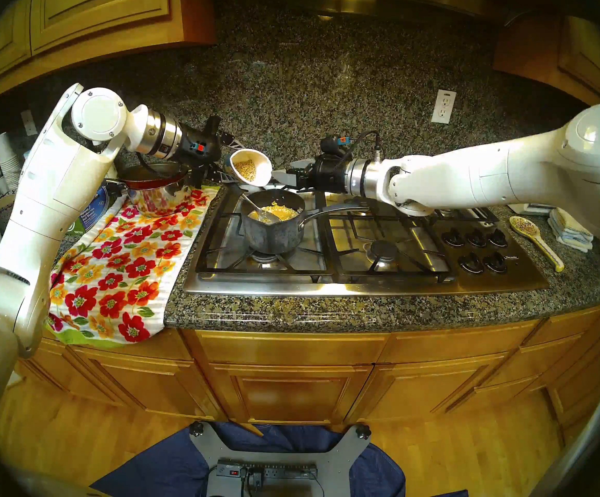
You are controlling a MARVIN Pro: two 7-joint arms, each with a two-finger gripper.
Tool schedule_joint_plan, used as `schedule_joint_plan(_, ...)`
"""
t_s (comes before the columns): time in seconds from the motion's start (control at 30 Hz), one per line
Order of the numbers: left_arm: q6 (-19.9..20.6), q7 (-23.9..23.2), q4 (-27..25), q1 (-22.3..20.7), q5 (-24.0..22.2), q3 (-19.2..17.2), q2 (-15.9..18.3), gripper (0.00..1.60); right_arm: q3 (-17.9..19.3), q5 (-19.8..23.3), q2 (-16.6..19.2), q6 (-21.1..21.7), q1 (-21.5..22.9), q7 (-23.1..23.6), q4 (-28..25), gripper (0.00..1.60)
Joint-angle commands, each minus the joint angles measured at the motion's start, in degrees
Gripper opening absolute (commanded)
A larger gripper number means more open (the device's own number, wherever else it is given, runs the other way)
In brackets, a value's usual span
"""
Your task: Pour oats into pot and stir with a spoon
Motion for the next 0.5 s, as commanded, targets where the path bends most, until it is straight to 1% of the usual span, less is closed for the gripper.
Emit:
schedule_joint_plan(0.0,-0.29,1.72,-2.56,-0.19,1.62,-0.35,0.24,0.73,1.18,0.15,0.00,-0.32,2.19,0.13,0.41,1.60)
schedule_joint_plan(0.47,-0.34,2.69,-4.72,-0.34,3.81,-0.16,-0.20,0.73,1.18,0.15,-0.01,-0.32,2.17,0.14,0.43,1.60)
